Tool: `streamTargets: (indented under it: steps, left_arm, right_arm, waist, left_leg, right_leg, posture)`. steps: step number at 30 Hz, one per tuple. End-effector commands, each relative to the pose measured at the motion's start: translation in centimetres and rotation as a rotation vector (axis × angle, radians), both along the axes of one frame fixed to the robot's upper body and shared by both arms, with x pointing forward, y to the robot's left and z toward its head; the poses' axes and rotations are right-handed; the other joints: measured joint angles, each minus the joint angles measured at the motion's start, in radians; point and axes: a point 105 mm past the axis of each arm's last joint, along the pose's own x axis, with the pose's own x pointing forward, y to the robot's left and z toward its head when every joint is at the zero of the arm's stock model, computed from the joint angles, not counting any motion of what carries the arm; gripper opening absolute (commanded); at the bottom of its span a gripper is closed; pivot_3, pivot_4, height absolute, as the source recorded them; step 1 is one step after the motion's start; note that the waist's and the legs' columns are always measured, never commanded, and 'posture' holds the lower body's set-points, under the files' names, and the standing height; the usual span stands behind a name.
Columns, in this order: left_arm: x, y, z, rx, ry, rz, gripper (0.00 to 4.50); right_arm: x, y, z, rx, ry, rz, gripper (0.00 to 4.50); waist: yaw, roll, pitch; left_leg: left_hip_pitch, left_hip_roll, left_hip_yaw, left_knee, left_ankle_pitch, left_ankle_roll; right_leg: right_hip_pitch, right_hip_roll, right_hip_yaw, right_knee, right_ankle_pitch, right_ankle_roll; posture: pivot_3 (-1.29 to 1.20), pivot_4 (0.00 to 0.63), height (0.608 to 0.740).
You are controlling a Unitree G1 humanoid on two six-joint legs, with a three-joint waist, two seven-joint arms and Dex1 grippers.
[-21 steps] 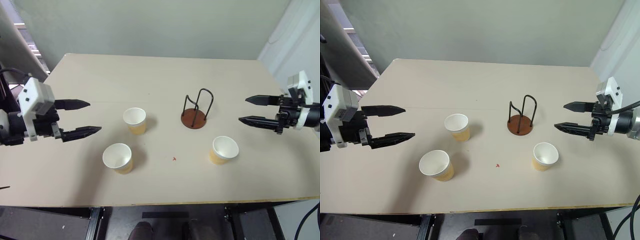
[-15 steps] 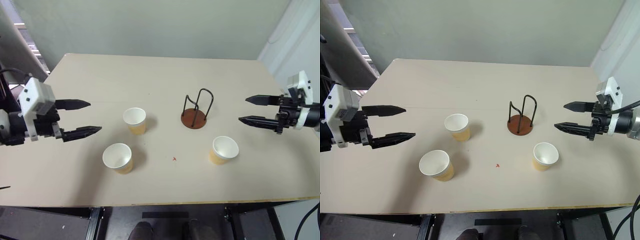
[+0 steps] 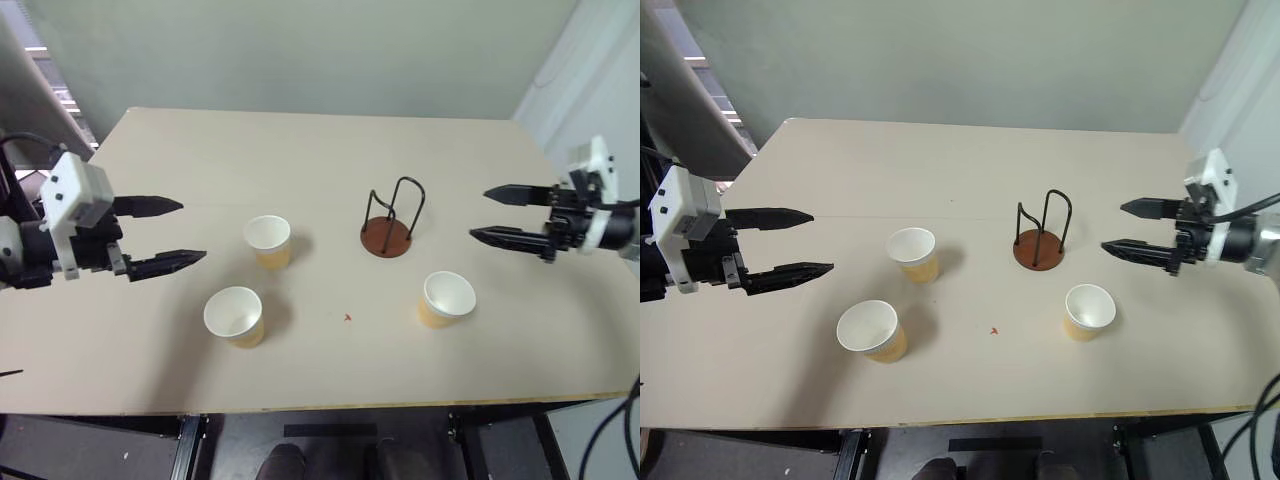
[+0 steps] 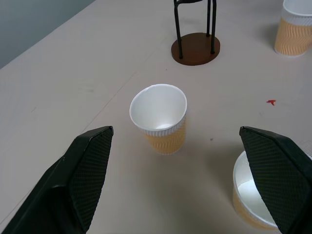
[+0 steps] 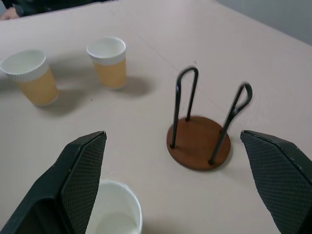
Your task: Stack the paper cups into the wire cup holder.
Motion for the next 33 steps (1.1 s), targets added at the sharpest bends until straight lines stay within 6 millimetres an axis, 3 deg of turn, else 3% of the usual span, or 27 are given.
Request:
streamTargets:
  steps: [1, 4, 11, 21, 24, 33]
  left_arm:
    - [0.0, -0.8, 0.9, 0.01, -0.044, -0.03, 4.44]
    - [0.1, -1.1, 0.9, 0.007, -0.048, -0.037, 4.44]
    - [-0.4, -0.9, 0.5, -0.003, -0.042, -0.017, 4.44]
    - [-1.2, -1.5, 0.7, -0.003, -0.051, -0.027, 4.44]
    - [-1.5, -1.7, 0.9, 0.006, -0.054, -0.035, 4.5]
    - [-1.7, -1.6, 0.9, 0.006, -0.055, -0.028, 4.5]
  right_arm:
    - [2.5, 3.0, 0.0, -0.046, -0.066, -0.076, 4.5]
    - [4.0, 5.4, -0.9, -0.068, -0.056, -0.108, 4.5]
    - [4.9, 6.5, -2.3, -0.092, 0.0, -0.124, 4.5]
    - [7.4, 7.6, -4.3, -0.103, 0.049, -0.227, 4.5]
    - [7.8, 7.8, -4.3, -0.096, 0.046, -0.235, 3.85]
    - [6.9, 9.1, -4.0, -0.092, 0.039, -0.137, 0.42]
  waist:
    - [-0.009, 0.0, 0.0]
    - [-0.016, 0.0, 0.0]
    - [-0.002, 0.0, 0.0]
    - [-0.002, 0.0, 0.0]
    - [-0.002, 0.0, 0.0]
    - [-0.002, 0.0, 0.0]
  left_leg:
    - [0.001, 0.001, 0.0, 0.001, 0.0, 0.0]
    - [0.001, 0.004, -0.003, 0.001, 0.0, 0.0]
    - [-0.009, 0.005, -0.005, 0.001, 0.0, 0.0]
    - [-0.008, 0.004, -0.014, 0.003, 0.0, 0.0]
    - [-0.008, 0.004, -0.014, 0.003, 0.0, 0.0]
    - [-0.008, 0.003, -0.015, 0.003, 0.0, -0.001]
  right_leg:
    - [0.0, 0.0, 0.0, 0.001, 0.0, 0.0]
    - [-0.001, 0.0, 0.0, 0.002, 0.0, 0.0]
    - [-0.005, -0.001, -0.002, 0.001, 0.001, 0.002]
    - [-0.005, -0.001, -0.002, -0.001, 0.002, 0.003]
    - [-0.005, -0.001, -0.002, 0.0, 0.002, 0.003]
    - [-0.005, -0.001, -0.002, 0.0, 0.002, 0.003]
  posture:
    - [0.0, 0.15, 0.74]
    - [0.0, 0.15, 0.74]
    - [0.0, 0.15, 0.74]
    - [0.0, 0.15, 0.74]
    - [0.0, 0.15, 0.74]
    - [0.0, 0.15, 0.74]
